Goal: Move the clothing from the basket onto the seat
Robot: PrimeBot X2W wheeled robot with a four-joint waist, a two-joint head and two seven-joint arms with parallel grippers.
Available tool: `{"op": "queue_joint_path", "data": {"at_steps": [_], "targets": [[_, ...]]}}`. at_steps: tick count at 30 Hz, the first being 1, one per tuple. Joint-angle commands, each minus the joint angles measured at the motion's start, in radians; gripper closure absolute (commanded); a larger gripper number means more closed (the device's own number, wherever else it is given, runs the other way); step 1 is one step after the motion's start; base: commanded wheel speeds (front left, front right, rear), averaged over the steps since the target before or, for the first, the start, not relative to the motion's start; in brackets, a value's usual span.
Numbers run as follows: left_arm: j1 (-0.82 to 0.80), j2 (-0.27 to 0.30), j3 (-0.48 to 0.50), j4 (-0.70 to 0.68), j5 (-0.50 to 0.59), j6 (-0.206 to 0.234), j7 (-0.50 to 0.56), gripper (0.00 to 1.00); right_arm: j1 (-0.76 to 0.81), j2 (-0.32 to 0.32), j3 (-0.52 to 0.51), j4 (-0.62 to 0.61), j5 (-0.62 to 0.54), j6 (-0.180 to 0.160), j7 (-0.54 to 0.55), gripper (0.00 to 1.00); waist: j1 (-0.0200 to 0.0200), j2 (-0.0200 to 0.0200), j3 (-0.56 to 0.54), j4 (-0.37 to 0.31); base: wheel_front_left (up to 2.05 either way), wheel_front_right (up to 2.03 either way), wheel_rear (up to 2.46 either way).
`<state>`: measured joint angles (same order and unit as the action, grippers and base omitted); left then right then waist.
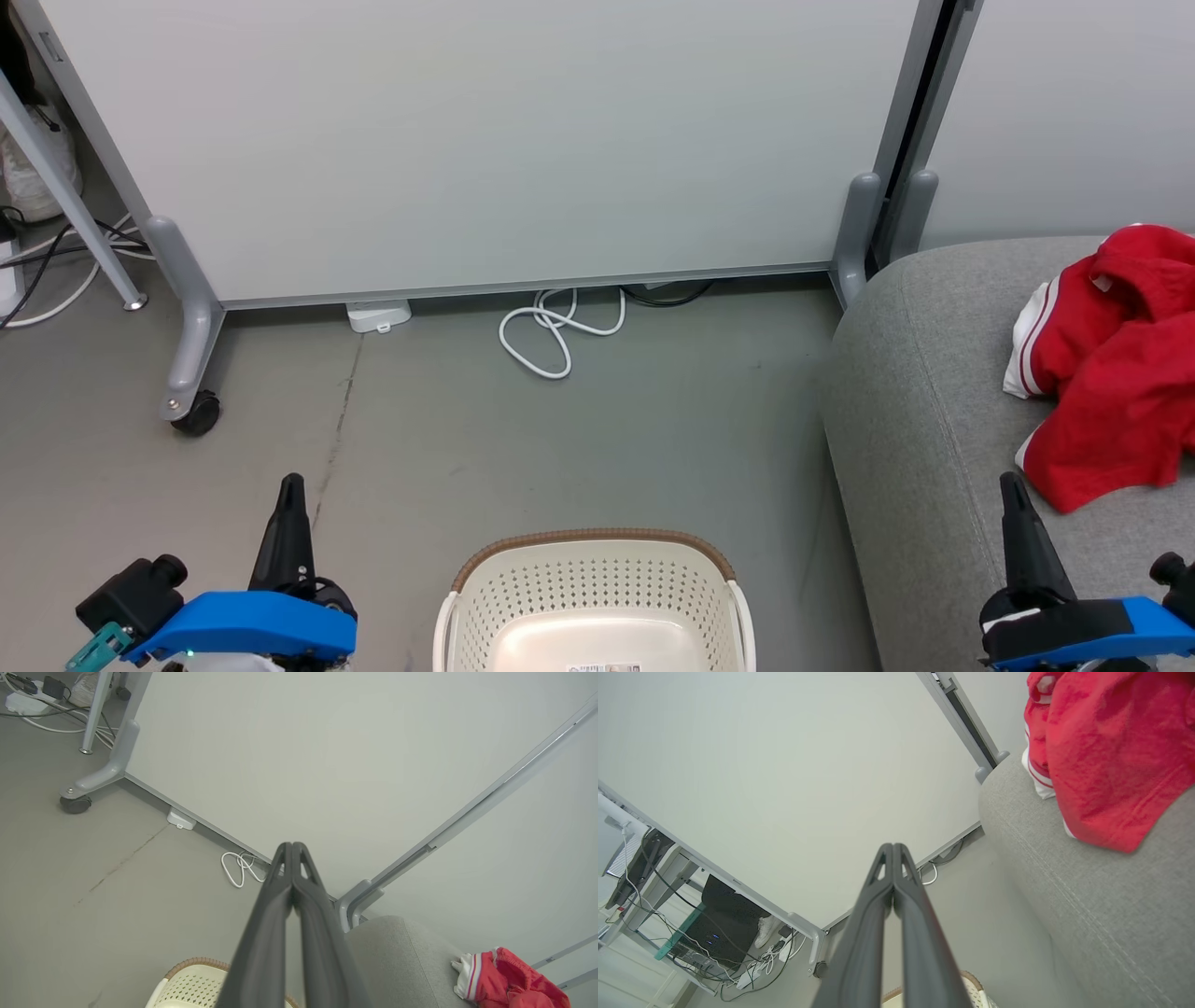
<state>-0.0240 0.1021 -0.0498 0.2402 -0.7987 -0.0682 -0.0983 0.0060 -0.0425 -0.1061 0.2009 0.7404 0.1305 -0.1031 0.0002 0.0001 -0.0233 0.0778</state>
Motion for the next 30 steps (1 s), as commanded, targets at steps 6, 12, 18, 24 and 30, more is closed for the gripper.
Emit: {"op": "queue_joint_path", "data": {"at_steps": [6, 12, 18, 24, 30], "targets": [[-0.037, -0.003, 0.024, -0.01, -0.097, -0.011, 0.024, 1.0, -0.037, -0.007, -0.003, -0.005, 0.106, 0.0, 0.025, 1.0, -0.0002, -0.0001, 0.002, -0.006, 0.0, 0.0, 0.0], [-0.042, -0.008, 0.037, -0.008, -0.169, -0.016, 0.043, 1.0, -0.044, -0.007, -0.004, 0.0, 0.182, 0.0, 0.045, 1.0, -0.0002, -0.0001, 0.004, -0.011, 0.0, 0.0, 0.0], [-0.047, -0.012, 0.05, -0.007, -0.226, -0.021, 0.058, 1.0, -0.053, -0.008, -0.004, 0.004, 0.244, 0.0, 0.06, 1.0, -0.0002, -0.0001, 0.005, -0.015, 0.0, 0.0, 0.0], [-0.053, -0.017, 0.063, -0.006, -0.291, -0.025, 0.075, 1.0, -0.059, -0.008, -0.005, 0.009, 0.313, 0.0, 0.078, 1.0, -0.0002, -0.0001, 0.007, -0.02, 0.0, 0.0, 0.0], [-0.058, -0.021, 0.075, -0.005, -0.353, -0.031, 0.092, 1.0, -0.067, -0.008, -0.006, 0.013, 0.379, 0.0, 0.095, 1.0, -0.0002, -0.0001, 0.009, -0.026, 0.0, 0.0, 0.0]]}}
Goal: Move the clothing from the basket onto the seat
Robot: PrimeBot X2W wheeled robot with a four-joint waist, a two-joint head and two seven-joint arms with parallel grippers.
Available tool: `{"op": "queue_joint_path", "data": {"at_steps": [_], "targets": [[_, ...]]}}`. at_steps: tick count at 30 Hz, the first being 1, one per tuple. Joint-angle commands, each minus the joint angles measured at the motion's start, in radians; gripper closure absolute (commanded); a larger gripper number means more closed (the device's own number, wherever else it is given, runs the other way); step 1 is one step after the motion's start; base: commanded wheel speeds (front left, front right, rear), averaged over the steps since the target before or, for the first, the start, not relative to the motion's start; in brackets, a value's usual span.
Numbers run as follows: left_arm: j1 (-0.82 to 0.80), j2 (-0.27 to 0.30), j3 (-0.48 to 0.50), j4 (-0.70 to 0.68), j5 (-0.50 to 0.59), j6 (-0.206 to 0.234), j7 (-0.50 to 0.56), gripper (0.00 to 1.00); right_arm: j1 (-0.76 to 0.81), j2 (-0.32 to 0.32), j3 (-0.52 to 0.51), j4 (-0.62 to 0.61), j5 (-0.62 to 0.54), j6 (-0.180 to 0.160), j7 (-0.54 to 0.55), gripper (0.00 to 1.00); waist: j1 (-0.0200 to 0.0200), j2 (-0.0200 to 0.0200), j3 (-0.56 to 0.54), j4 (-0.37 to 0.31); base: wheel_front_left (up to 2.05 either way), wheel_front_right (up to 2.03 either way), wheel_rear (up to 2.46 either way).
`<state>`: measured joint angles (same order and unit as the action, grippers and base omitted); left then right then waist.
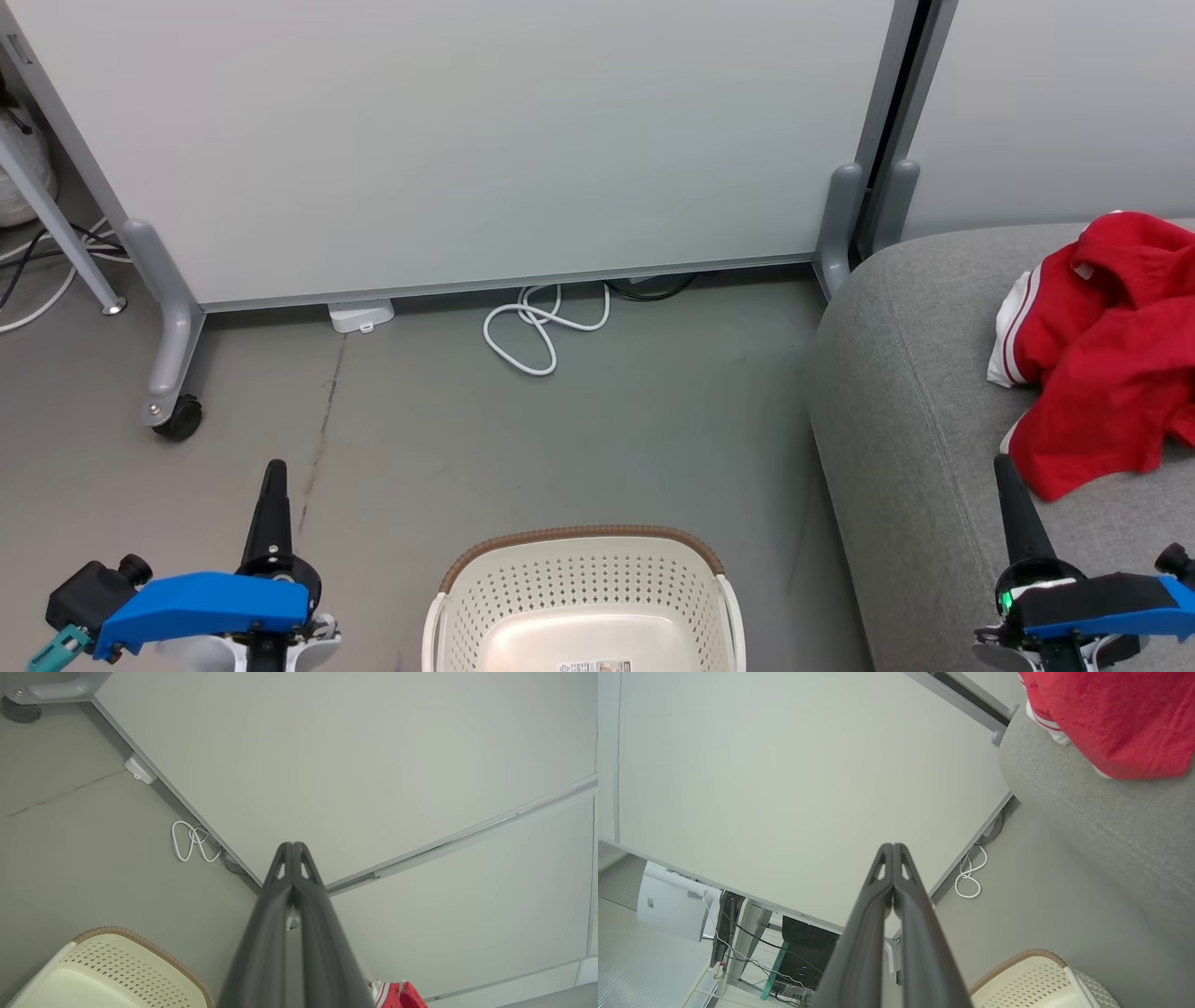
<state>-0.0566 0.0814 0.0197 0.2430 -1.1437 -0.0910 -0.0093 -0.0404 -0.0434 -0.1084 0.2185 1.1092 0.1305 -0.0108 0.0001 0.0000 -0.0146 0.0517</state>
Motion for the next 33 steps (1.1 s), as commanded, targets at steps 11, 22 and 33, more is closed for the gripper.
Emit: {"op": "queue_joint_path", "data": {"at_steps": [11, 22, 33], "targets": [[-0.034, -0.007, 0.027, -0.005, -0.112, -0.016, 0.031, 1.0, -0.033, -0.008, -0.004, 0.002, 0.122, 0.0, 0.031, 1.0, 0.0, 0.0, 0.003, -0.009, 0.0, 0.0, 0.0], [-0.04, -0.013, 0.047, -0.003, -0.208, -0.023, 0.057, 1.0, -0.045, -0.009, -0.005, 0.009, 0.225, 0.0, 0.056, 1.0, 0.0, 0.0, 0.006, -0.019, 0.0, 0.0, 0.0], [-0.047, -0.019, 0.062, -0.001, -0.295, -0.029, 0.08, 1.0, -0.056, -0.009, -0.005, 0.015, 0.317, 0.0, 0.08, 1.0, 0.0, 0.0, 0.01, -0.029, 0.0, 0.0, 0.0]]}}
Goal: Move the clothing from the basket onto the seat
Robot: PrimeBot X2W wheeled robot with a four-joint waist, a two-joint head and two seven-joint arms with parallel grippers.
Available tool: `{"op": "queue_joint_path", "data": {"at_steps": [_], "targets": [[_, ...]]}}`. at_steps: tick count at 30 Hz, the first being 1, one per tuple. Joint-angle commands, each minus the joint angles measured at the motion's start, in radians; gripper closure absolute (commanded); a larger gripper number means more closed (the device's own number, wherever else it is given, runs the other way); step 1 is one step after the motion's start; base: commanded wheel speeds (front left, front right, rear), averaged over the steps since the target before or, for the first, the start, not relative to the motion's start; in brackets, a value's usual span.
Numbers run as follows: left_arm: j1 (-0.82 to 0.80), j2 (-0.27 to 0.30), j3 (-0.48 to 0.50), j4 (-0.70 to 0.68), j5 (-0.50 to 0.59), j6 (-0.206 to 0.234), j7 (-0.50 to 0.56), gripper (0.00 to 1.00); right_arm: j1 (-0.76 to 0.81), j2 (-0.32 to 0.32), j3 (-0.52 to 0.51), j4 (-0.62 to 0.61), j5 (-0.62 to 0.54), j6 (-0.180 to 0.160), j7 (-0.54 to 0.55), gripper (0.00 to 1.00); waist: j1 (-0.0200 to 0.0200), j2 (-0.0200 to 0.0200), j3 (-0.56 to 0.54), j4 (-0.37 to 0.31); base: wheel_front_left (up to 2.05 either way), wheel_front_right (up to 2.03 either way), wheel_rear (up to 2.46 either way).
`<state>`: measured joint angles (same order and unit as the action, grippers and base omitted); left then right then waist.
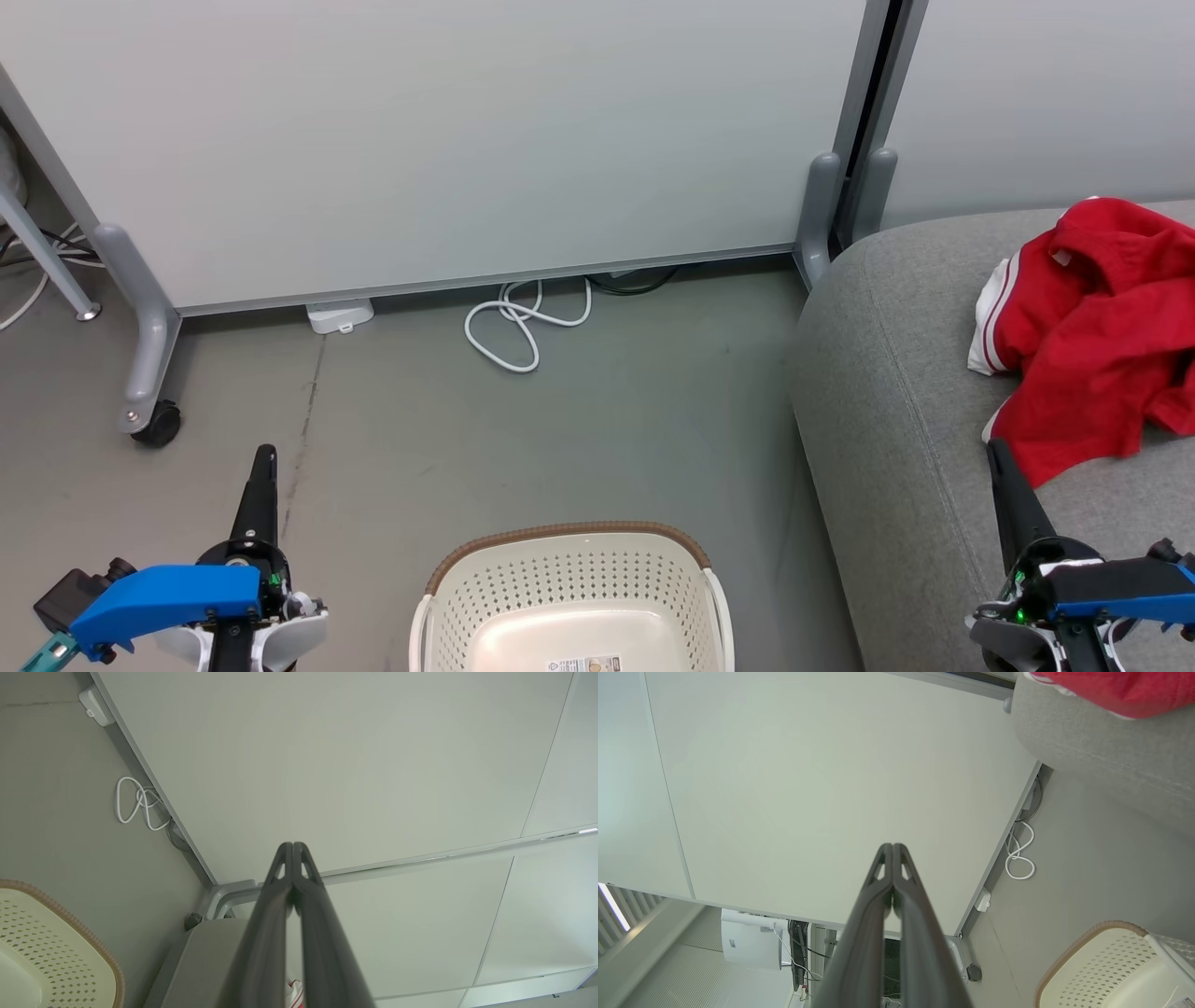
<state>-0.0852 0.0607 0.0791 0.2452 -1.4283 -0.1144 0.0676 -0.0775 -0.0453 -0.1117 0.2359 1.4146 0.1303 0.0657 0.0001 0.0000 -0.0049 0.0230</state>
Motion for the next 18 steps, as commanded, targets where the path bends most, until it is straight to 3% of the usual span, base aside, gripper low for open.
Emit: {"op": "queue_joint_path", "data": {"at_steps": [1, 18], "targets": [[-0.019, 0.001, 0.005, -0.003, -0.018, -0.007, 0.005, 1.0, -0.02, -0.007, -0.002, -0.002, 0.02, 0.001, 0.007, 1.0, -0.0001, 0.0, 0.0, -0.001, 0.0, 0.0, 0.0], [-0.026, -0.008, 0.029, 0.0, -0.138, -0.016, 0.037, 1.0, -0.032, -0.008, -0.003, 0.008, 0.149, 0.001, 0.04, 1.0, -0.0001, 0.0, 0.005, -0.016, 0.0, 0.0, 0.0]]}}
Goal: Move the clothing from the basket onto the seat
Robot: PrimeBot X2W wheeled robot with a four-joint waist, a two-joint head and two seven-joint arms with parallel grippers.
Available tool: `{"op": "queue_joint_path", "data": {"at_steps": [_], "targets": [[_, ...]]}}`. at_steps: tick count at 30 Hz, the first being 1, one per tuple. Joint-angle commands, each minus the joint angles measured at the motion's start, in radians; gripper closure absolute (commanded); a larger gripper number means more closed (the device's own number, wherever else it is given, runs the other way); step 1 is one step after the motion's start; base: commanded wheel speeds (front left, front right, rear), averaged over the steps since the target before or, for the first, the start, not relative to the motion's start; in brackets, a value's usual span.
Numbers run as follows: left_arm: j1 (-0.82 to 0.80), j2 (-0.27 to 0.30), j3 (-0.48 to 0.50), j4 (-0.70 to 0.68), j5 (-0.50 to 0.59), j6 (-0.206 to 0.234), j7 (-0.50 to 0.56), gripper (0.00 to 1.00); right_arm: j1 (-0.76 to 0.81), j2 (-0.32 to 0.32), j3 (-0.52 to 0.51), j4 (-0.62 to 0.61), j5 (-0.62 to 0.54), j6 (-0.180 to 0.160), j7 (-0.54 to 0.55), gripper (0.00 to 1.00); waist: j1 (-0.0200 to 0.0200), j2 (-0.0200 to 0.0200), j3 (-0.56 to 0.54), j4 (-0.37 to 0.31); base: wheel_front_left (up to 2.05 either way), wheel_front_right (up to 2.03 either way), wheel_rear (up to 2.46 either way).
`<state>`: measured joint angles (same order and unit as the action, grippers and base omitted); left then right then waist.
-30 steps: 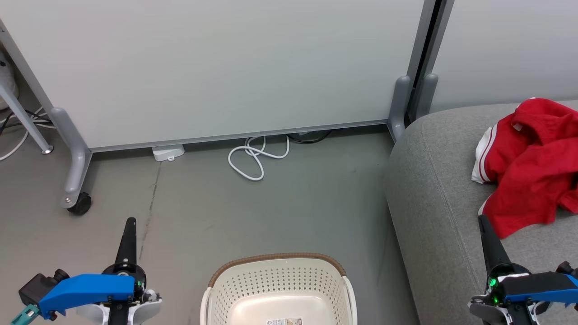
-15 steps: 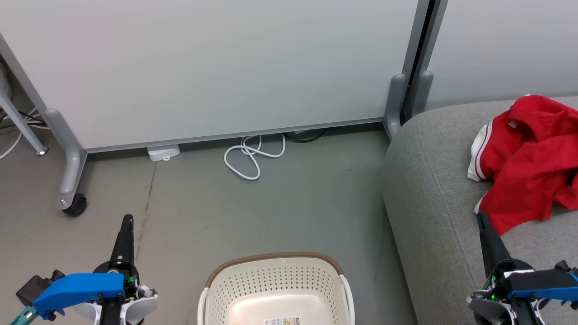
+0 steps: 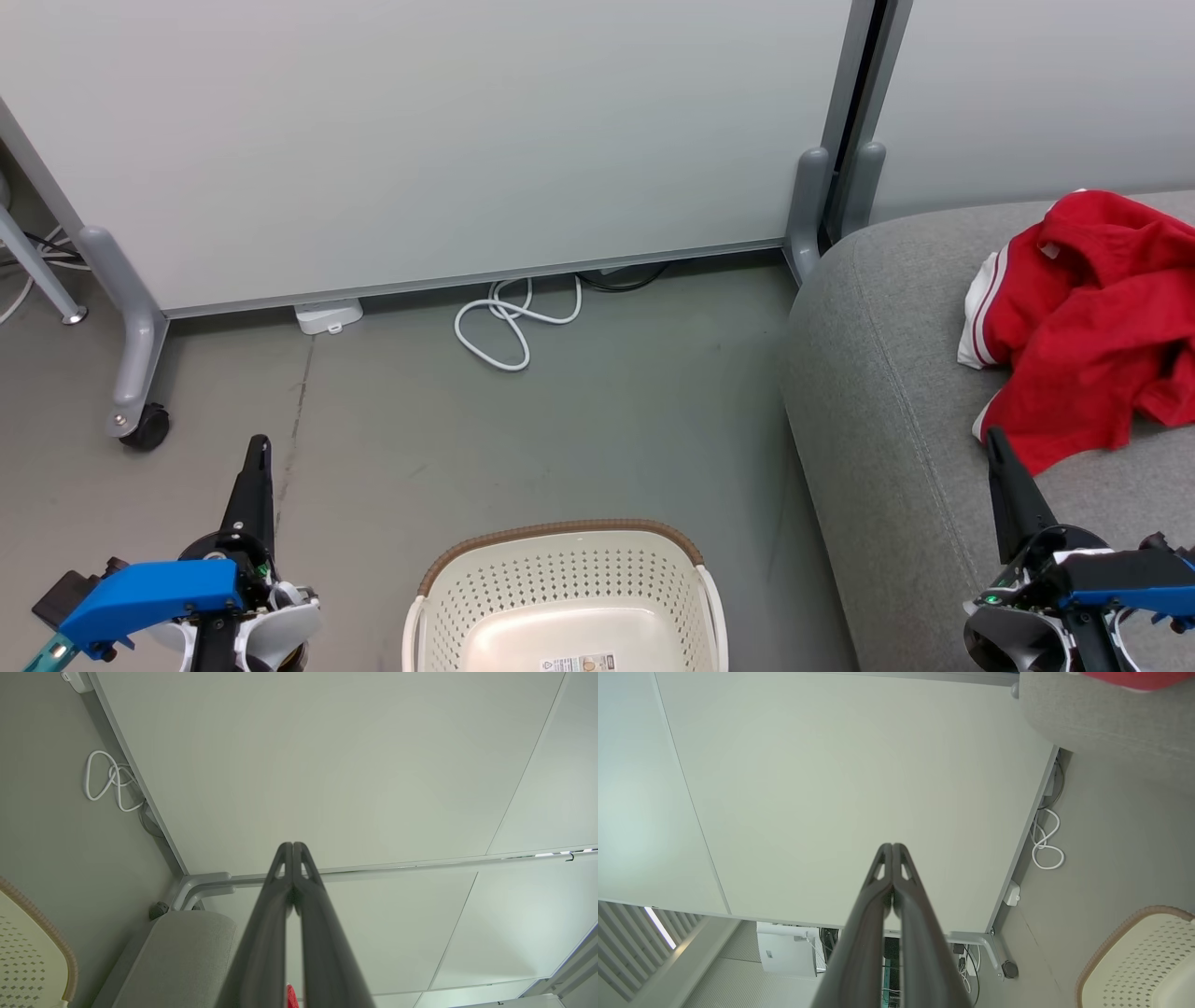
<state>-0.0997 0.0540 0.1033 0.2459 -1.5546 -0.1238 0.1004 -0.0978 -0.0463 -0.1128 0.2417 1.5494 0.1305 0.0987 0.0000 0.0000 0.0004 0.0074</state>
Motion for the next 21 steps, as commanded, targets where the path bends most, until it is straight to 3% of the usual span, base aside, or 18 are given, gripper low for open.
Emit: {"op": "queue_joint_path", "data": {"at_steps": [1, 21], "targets": [[-0.012, -0.002, 0.006, -0.001, -0.017, -0.008, 0.006, 1.0, -0.012, -0.007, -0.002, 0.002, 0.022, 0.0, 0.008, 1.0, 0.0, 0.0, 0.0, -0.001, 0.0, 0.0, 0.0], [-0.015, -0.005, 0.014, 0.0, -0.059, -0.009, 0.018, 1.0, -0.018, -0.007, -0.002, 0.005, 0.064, 0.0, 0.019, 1.0, 0.0, 0.0, 0.002, -0.007, 0.0, 0.0, 0.0]]}}
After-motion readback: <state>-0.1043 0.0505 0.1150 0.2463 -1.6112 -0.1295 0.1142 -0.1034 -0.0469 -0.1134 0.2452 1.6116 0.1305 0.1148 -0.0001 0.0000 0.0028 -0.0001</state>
